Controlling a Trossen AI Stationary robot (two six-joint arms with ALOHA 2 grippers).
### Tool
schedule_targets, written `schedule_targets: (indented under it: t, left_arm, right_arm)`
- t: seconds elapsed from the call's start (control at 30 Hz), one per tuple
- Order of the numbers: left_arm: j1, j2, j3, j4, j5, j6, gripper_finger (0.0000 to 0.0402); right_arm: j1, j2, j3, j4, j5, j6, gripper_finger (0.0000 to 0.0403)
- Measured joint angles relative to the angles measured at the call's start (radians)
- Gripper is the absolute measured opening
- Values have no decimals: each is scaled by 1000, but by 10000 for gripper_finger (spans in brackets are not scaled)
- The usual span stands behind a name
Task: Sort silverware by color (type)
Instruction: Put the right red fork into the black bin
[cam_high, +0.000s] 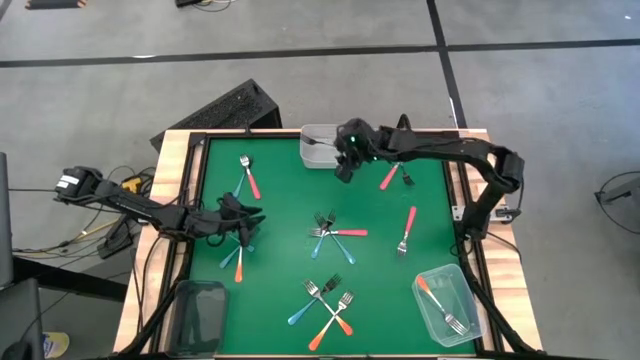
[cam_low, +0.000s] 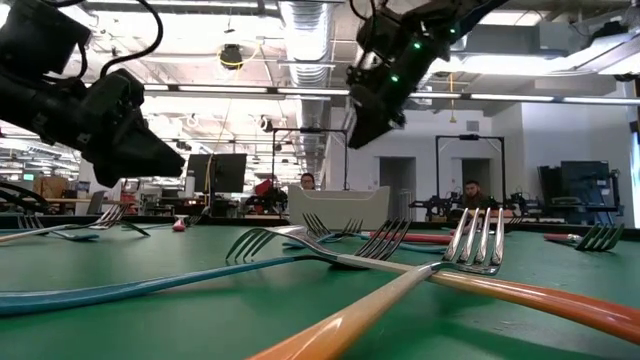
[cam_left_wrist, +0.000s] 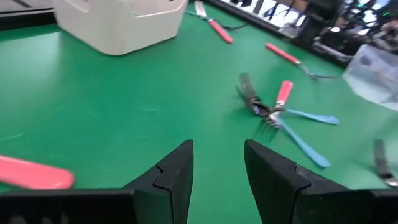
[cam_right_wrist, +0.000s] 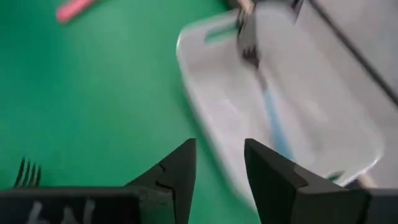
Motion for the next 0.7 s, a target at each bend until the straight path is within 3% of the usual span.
schedule_targets:
  t: [0.33, 0.7]
  left_arm:
    - [-78, 0, 16, 93, -2, 84, 130]
    - [-128, 29, 160, 100, 23, 345, 130]
  right_arm:
    - [201, -112, -262, 132, 3, 225, 160]
    - [402, -126, -293, 264, 8, 299, 159]
